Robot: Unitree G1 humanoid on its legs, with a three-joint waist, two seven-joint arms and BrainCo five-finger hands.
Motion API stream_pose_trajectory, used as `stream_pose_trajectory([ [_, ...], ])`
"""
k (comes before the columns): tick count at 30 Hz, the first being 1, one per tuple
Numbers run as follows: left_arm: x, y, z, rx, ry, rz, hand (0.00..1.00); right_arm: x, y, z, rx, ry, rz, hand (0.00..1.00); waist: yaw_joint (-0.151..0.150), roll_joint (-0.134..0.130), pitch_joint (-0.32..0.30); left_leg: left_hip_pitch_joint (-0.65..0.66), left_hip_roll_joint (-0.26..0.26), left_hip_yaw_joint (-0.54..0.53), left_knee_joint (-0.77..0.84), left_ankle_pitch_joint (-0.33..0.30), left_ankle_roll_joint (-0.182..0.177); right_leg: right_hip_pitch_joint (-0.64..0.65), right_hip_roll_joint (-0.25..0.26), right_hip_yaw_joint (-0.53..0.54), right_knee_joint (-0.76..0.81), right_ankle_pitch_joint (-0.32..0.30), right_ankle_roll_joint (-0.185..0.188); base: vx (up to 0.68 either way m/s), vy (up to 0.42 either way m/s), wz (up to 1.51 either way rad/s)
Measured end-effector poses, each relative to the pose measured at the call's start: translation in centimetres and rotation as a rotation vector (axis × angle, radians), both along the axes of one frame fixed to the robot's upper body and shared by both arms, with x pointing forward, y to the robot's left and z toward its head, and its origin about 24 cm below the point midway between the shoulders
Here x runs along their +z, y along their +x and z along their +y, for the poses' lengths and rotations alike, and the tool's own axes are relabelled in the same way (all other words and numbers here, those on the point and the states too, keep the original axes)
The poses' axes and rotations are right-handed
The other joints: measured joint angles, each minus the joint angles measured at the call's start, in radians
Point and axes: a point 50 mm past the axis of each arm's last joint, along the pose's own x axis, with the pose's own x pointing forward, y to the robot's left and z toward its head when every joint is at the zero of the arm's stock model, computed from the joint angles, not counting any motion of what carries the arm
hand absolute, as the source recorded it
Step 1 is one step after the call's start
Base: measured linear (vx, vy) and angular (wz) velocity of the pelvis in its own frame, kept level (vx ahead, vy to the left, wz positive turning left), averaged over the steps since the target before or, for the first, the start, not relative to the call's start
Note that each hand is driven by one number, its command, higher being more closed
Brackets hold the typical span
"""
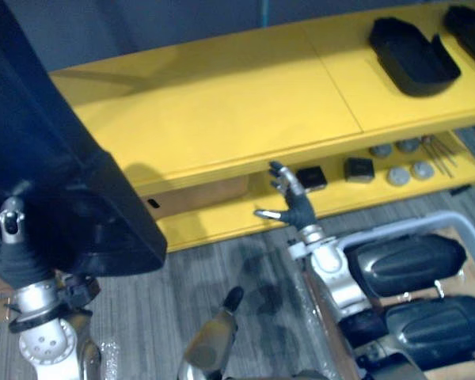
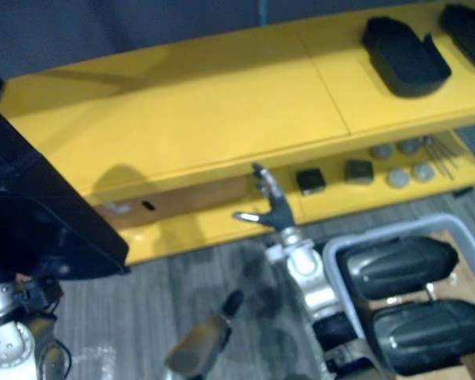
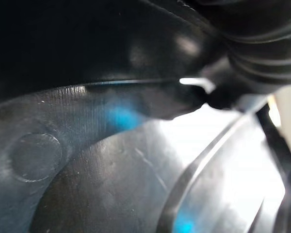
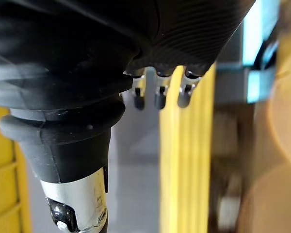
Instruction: Walk over and take plastic housings, then place them on the shelf
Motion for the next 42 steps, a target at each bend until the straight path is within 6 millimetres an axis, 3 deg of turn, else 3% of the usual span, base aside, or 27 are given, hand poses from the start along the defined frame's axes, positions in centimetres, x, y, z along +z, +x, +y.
stream_pose_trajectory([
  [4, 0.4, 0.6, -0.7, 0.011, -0.007, -0.032, 1.00, 3.3, -0.8, -1.0, -0.043, 0.061, -0.164, 0.00, -0.040, -0.002, 0.045, -0.018, 0.014, 0.080, 0.009, 0.000, 0.001, -0.092, -0.025, 0.083, 0.062, -0.024, 0.009, -0.04, -0.025, -0.55],
  [9, 1.7, 1.5, -1.3, 0.025, -0.017, -0.111, 1.00, 4.9, -1.3, -1.5, -0.063, 0.084, -0.241, 0.00, -0.074, 0.001, 0.106, -0.087, 0.023, 0.113, 0.085, -0.021, 0.008, -0.166, -0.038, 0.110, 0.128, -0.064, 0.027, -0.09, -0.056, -0.21],
  [16, 1.7, 2.8, -0.9, 0.086, -0.076, -0.132, 1.00, 7.0, -1.4, -1.1, -0.060, 0.072, -0.338, 0.00, -0.085, -0.004, 0.138, -0.138, 0.069, 0.218, 0.151, -0.048, 0.010, -0.193, -0.049, 0.130, 0.179, -0.071, 0.031, -0.05, -0.012, 0.07],
  [20, 1.4, 2.3, -0.1, 0.142, -0.099, -0.124, 1.00, 7.9, -1.8, -1.0, -0.053, 0.090, -0.391, 0.00, -0.073, -0.007, 0.137, -0.127, 0.054, 0.216, 0.253, -0.127, 0.023, -0.126, -0.063, 0.129, 0.194, -0.063, 0.041, 0.06, 0.006, 0.10],
  [21, 1.4, 2.3, -0.1, 0.140, -0.096, -0.122, 1.00, 7.7, -1.9, -1.3, -0.064, 0.094, -0.387, 0.00, -0.068, -0.008, 0.136, -0.115, 0.053, 0.217, 0.263, -0.140, 0.027, -0.118, -0.066, 0.135, 0.218, -0.043, 0.043, 0.12, 0.028, 0.28],
  [22, 1.3, 2.2, 0.0, 0.149, -0.088, -0.113, 1.00, 7.2, -2.0, -1.6, -0.075, 0.097, -0.376, 0.00, -0.066, -0.008, 0.135, -0.091, 0.052, 0.218, 0.276, -0.158, 0.036, -0.157, -0.074, 0.170, 0.335, 0.035, -0.044, 0.09, 0.026, 0.24],
  [23, 1.1, 2.0, 0.2, 0.162, -0.079, -0.103, 1.00, 6.9, -2.0, -1.6, -0.075, 0.097, -0.368, 0.00, -0.067, -0.008, 0.135, -0.076, 0.055, 0.218, 0.284, -0.169, 0.040, -0.186, -0.076, 0.198, 0.404, 0.096, -0.107, 0.12, 0.056, 0.20],
  [24, 0.8, 1.7, 0.4, 0.188, -0.060, -0.079, 1.00, 6.5, -2.1, -1.6, -0.080, 0.100, -0.352, 0.00, -0.066, -0.008, 0.135, -0.042, 0.056, 0.215, 0.287, -0.184, 0.044, -0.225, -0.076, 0.244, 0.484, 0.213, -0.167, 0.13, 0.064, 0.10],
  [25, 0.1, 1.3, 0.6, 0.203, -0.043, -0.040, 1.00, 5.7, -2.0, -1.7, -0.086, 0.106, -0.327, 0.00, -0.071, -0.009, 0.133, 0.025, 0.061, 0.198, 0.264, -0.196, 0.057, -0.258, -0.070, 0.300, 0.558, 0.398, -0.185, 0.22, 0.048, 0.13],
  [26, -0.1, 1.1, 0.6, 0.207, -0.038, -0.024, 1.00, 5.3, -2.0, -1.7, -0.088, 0.108, -0.313, 0.00, -0.076, -0.010, 0.119, 0.046, 0.060, 0.185, 0.254, -0.201, 0.063, -0.269, -0.060, 0.316, 0.587, 0.421, -0.173, 0.26, 0.021, 0.38],
  [27, -0.4, 0.9, 0.6, 0.215, -0.033, -0.009, 1.00, 4.9, -1.9, -1.8, -0.090, 0.101, -0.296, 0.00, -0.088, -0.011, 0.075, 0.060, 0.059, 0.153, 0.239, -0.204, 0.072, -0.306, -0.025, 0.325, 0.606, 0.291, -0.145, 0.29, -0.022, 0.72],
  [28, -0.2, 1.2, 0.4, 0.212, -0.030, -0.020, 1.00, 5.0, -1.8, -2.1, -0.091, 0.093, -0.301, 0.00, -0.096, -0.008, 0.051, 0.098, 0.055, 0.104, 0.199, -0.202, 0.074, -0.321, 0.040, 0.322, 0.531, 0.168, -0.106, 0.26, -0.021, 0.73],
  [29, -0.1, 1.3, 0.4, 0.211, -0.031, -0.022, 1.00, 4.9, -1.8, -2.2, -0.091, 0.092, -0.300, 0.00, -0.098, -0.009, 0.047, 0.105, 0.054, 0.097, 0.190, -0.201, 0.075, -0.321, 0.053, 0.321, 0.501, 0.150, -0.100, 0.26, -0.076, 0.80],
  [30, -0.2, 1.4, 0.3, 0.202, -0.034, -0.019, 1.00, 4.8, -1.9, -2.5, -0.089, 0.087, -0.293, 0.00, -0.109, -0.005, 0.021, 0.131, 0.048, 0.057, 0.157, -0.199, 0.076, -0.312, 0.106, 0.325, 0.345, 0.102, -0.080, 0.25, -0.132, 0.92],
  [31, -0.6, 1.8, -0.1, 0.176, -0.047, 0.001, 1.00, 4.3, -2.1, -3.0, -0.083, 0.100, -0.271, 0.00, -0.121, -0.006, -0.023, 0.157, 0.045, 0.015, 0.129, -0.200, 0.075, -0.295, 0.165, 0.355, 0.131, 0.090, -0.064, 0.26, -0.159, 1.05],
  [32, -0.8, 2.0, -0.2, 0.162, -0.051, 0.011, 1.00, 4.1, -2.1, -3.1, -0.084, 0.102, -0.262, 0.00, -0.125, -0.002, -0.033, 0.168, 0.042, -0.003, 0.122, -0.202, 0.070, -0.284, 0.180, 0.369, 0.057, 0.097, -0.055, 0.28, -0.201, 1.07],
  [33, -0.9, 2.1, -0.2, 0.145, -0.057, 0.020, 1.00, 3.9, -2.2, -3.2, -0.076, 0.104, -0.253, 0.00, -0.132, -0.013, -0.047, 0.189, 0.032, -0.035, 0.113, -0.208, 0.059, -0.262, 0.193, 0.386, -0.046, 0.113, -0.047, 0.28, -0.250, 1.02],
  [34, -0.9, 2.1, -0.3, 0.123, -0.042, 0.027, 1.00, 3.8, -2.2, -3.3, -0.065, 0.120, -0.241, 0.00, -0.138, -0.041, -0.066, 0.199, 0.003, -0.064, 0.107, -0.219, 0.042, -0.237, 0.181, 0.402, -0.149, 0.159, -0.051, 0.27, -0.271, 1.08],
  [35, -1.0, 2.2, -0.4, 0.113, -0.040, 0.033, 1.00, 3.8, -2.2, -3.5, -0.064, 0.121, -0.239, 0.00, -0.140, -0.044, -0.073, 0.203, -0.005, -0.078, 0.112, -0.227, 0.031, -0.227, 0.173, 0.396, -0.148, 0.193, -0.017, 0.27, -0.293, 1.02],
  [37, -1.7, 2.1, -0.9, 0.089, -0.048, 0.063, 1.00, 3.7, -2.1, -3.9, -0.063, 0.117, -0.225, 0.00, -0.130, -0.004, -0.108, 0.215, 0.039, -0.075, 0.104, -0.228, 0.012, -0.199, 0.190, 0.335, -0.150, 0.180, -0.037, 0.26, -0.232, 0.66],
  [39, -1.5, 2.2, -1.1, 0.072, -0.030, 0.072, 1.00, 4.3, -1.6, -4.0, -0.042, 0.135, -0.238, 0.00, -0.117, 0.033, -0.131, 0.240, 0.080, 0.000, 0.061, -0.211, -0.013, -0.171, 0.206, 0.294, -0.152, 0.175, -0.046, 0.27, -0.172, 0.43],
  [42, -1.3, 2.4, -1.5, 0.055, -0.036, 0.066, 1.00, 4.8, -1.2, -3.9, -0.027, 0.152, -0.252, 0.00, -0.113, 0.035, -0.140, 0.287, 0.103, 0.094, 0.005, -0.190, -0.007, -0.110, 0.208, 0.264, -0.182, 0.167, -0.059, 0.16, -0.081, 0.25],
])
